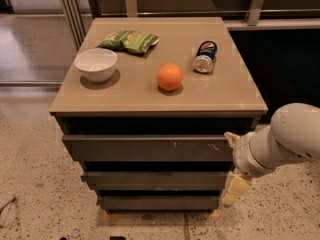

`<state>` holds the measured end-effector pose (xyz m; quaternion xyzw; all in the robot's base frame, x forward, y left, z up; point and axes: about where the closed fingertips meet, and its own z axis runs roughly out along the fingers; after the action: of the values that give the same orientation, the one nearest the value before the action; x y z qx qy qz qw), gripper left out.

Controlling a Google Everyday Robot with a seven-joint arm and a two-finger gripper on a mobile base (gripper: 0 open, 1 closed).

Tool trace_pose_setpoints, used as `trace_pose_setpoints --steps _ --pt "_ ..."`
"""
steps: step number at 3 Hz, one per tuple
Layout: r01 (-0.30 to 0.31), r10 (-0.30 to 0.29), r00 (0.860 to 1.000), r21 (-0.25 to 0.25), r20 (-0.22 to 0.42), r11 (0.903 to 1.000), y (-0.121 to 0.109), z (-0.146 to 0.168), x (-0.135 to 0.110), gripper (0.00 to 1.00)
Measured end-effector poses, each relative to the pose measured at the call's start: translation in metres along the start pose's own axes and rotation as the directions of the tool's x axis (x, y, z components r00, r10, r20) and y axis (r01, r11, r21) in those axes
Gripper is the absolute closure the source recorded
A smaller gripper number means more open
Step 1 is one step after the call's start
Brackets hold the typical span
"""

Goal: Open top drawer

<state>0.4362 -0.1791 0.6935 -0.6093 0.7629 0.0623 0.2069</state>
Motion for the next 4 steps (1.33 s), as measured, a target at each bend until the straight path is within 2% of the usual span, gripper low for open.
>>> trace_pose_setpoints --steps 2,3,4 --pt "0.021 -0.027 0.994 0.059 0.11 0.998 -0.018 0.01 -0.016 0.0" --pt "0.048 -0.057 0.987 0.057 0.153 0.9972 -0.034 0.027 -0.035 0.0" --pt "0.073 -0.079 0.985 0.041 0.156 0.9965 -0.043 0.041 -0.047 0.0"
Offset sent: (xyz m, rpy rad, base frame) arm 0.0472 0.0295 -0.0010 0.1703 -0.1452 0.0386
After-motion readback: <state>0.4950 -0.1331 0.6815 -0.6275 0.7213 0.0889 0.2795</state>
